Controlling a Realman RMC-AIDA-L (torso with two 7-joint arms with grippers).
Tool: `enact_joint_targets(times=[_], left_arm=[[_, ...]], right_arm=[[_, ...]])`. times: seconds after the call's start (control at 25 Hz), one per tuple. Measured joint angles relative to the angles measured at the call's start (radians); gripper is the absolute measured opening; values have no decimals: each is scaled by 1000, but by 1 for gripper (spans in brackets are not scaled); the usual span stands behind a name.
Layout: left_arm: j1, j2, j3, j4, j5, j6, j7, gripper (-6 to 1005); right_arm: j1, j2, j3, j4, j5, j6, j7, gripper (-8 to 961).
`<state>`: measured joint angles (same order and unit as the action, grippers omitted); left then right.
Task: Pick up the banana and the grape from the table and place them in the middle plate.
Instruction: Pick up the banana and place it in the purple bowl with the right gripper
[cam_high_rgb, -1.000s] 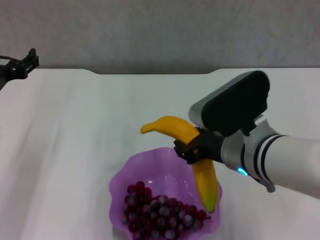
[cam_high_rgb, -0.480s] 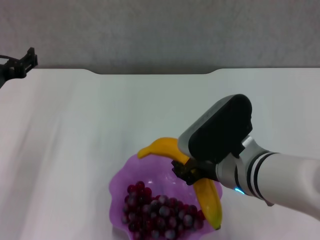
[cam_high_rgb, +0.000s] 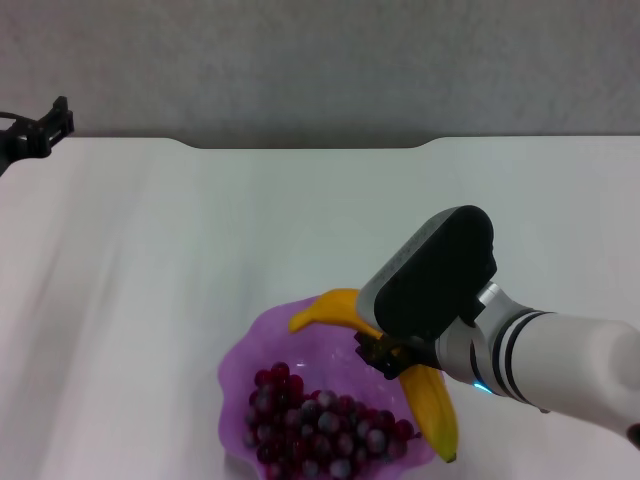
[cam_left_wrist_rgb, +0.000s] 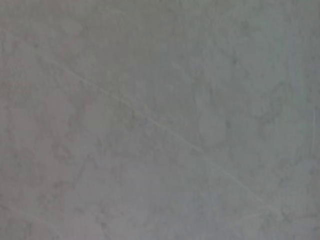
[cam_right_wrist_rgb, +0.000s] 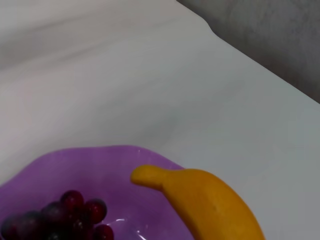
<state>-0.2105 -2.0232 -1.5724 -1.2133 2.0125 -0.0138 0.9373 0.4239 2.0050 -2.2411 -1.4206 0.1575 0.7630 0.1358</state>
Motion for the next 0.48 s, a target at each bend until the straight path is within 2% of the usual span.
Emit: enact_joint_targets(times=[0.48], left_arm=[[0,-2,2,0,0,-2,6,877]], right_arm=[[91,0,-35,123,87,-61,0,526]])
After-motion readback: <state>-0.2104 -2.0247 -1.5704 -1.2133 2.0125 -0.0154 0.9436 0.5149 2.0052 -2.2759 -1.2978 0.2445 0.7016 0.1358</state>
